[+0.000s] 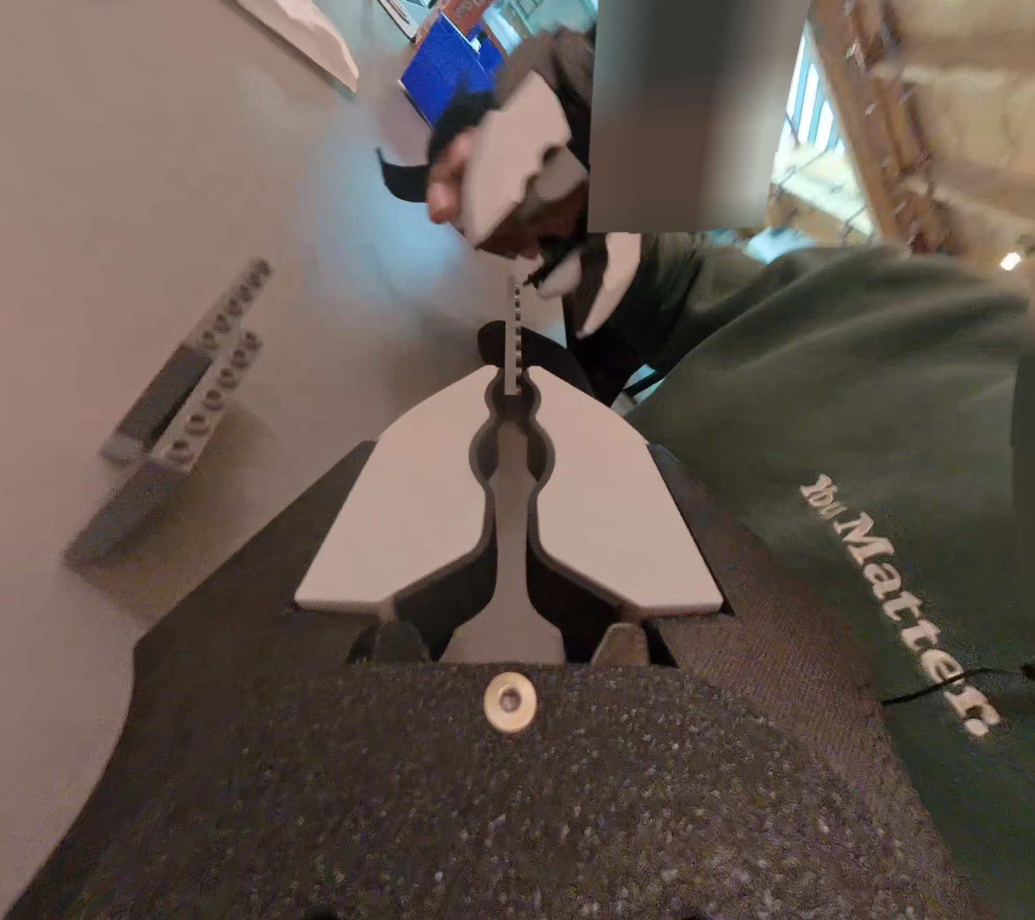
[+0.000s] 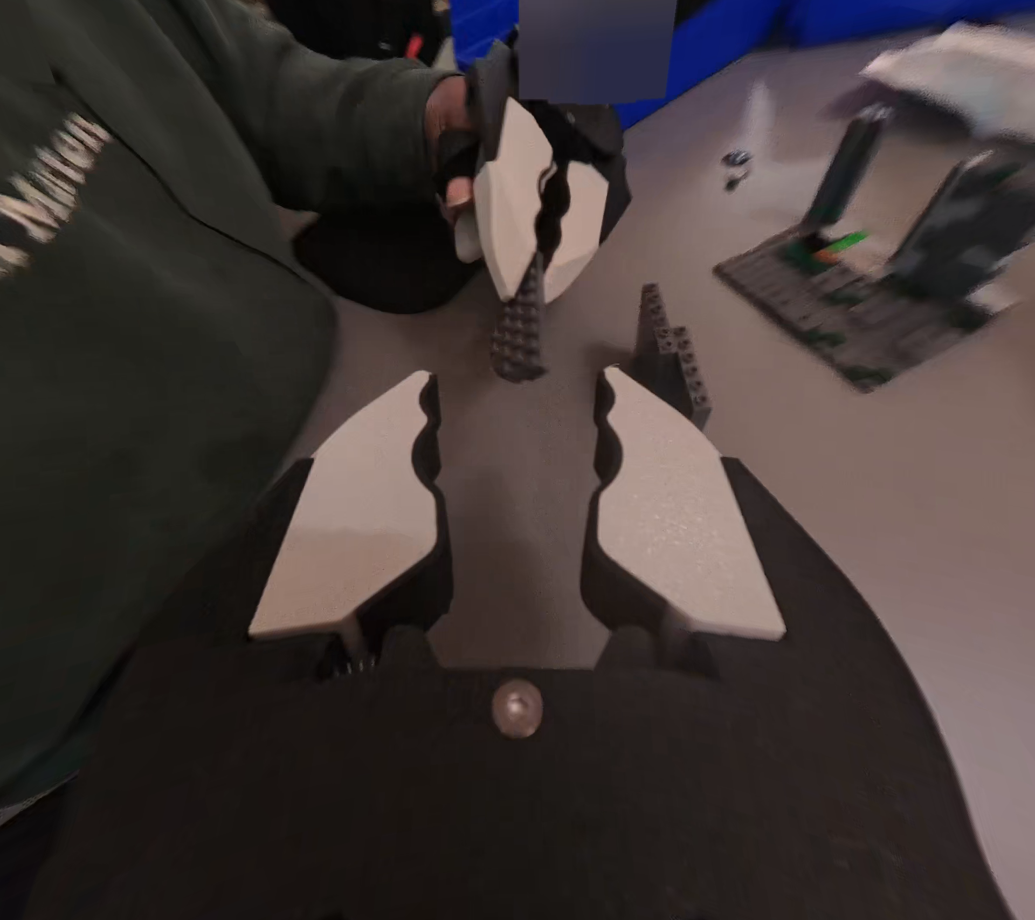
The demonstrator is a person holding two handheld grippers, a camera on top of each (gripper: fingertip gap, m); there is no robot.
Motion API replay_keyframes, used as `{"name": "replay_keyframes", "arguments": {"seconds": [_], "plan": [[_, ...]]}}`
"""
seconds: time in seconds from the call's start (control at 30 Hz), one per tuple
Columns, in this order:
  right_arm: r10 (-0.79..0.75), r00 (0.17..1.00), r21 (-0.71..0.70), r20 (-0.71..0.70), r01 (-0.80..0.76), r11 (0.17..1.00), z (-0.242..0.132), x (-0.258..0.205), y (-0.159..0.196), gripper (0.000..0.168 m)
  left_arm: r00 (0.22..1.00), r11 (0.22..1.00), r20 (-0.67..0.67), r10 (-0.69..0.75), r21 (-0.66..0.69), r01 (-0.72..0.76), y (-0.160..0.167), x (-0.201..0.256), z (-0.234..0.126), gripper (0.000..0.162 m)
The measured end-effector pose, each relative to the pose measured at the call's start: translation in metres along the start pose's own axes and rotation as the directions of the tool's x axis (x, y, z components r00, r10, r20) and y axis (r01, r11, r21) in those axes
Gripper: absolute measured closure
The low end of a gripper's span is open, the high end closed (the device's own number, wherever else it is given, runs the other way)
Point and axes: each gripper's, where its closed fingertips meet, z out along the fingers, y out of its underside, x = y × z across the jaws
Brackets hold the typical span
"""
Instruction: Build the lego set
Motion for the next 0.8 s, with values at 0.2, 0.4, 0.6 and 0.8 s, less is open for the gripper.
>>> {"name": "replay_keyframes", "arguments": {"seconds": [0.2,0.4,0.6,0.8], "plan": [[-0.407,0.861,-0.118,-0.304,0.39,0.913,0.031,-0.012,0.01,0.12,0.975,0.978,-0.083,-0.208,0.012,0.21,0.014,0.003,0.009,0.158],[-0.343,0.901,-0.068,-0.266,0.337,0.939,0.034,-0.018,0.006,0.136,0.988,0.989,-0.084,-0.132,0.054,0.137,0.017,0.012,0.007,0.154],[0.049,0.997,0.138,-0.065,-0.04,0.99,0.028,-0.025,-0.006,0.137,0.898,0.906,0.125,0.422,-0.029,-0.422,0.021,0.022,-0.002,0.13],[0.192,0.981,0.145,0.034,-0.195,0.97,0.04,-0.028,-0.008,0.137,0.722,0.754,0.22,0.656,-0.136,-0.643,0.019,0.021,0.005,0.125]]}}
